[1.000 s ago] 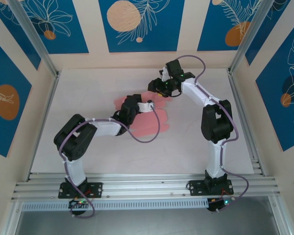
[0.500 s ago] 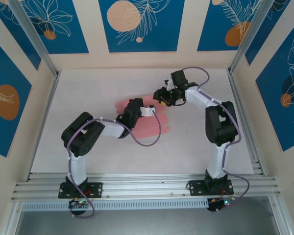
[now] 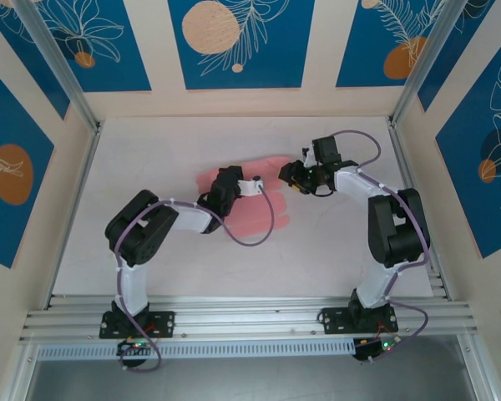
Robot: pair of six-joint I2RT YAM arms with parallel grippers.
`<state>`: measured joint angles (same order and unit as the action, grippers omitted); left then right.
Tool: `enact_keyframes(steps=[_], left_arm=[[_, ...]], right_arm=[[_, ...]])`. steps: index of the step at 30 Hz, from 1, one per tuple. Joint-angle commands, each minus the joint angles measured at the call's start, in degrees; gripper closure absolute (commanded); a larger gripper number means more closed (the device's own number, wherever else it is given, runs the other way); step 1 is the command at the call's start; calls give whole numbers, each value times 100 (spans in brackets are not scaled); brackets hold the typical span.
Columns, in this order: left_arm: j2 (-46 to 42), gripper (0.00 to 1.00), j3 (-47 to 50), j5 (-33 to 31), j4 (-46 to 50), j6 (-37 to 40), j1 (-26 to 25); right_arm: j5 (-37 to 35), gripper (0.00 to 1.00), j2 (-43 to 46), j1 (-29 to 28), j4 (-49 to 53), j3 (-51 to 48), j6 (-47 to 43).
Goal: Fold the paper box
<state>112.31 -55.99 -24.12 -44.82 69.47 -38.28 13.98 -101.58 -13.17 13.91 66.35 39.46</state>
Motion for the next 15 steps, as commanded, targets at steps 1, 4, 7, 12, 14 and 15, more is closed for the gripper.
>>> enact_keyframes(steps=[1,4,7,12,14,15], left_arm=[[-218,100,-188,376,673,-609,221],[-177,100,-322,500,912,-823,338],[-192,100,-438,692,1195,-1212,508],[-126,100,-648,867,1550,-1577,714],[-63,100,-716,892,1608,-1638,767],[-37,100,-727,900,1608,-1639,773]], right_arm=[[-146,50,-278,-48,-132,85,-5],[-256,50,-549,-68,-95,277,-75],[-253,51,-805,-65,-215,391,-102],[2,51,-1189,-80,-543,616,-160],[105,51,-1318,-83,-647,709,-196],[145,51,-1362,-94,-693,756,-210]])
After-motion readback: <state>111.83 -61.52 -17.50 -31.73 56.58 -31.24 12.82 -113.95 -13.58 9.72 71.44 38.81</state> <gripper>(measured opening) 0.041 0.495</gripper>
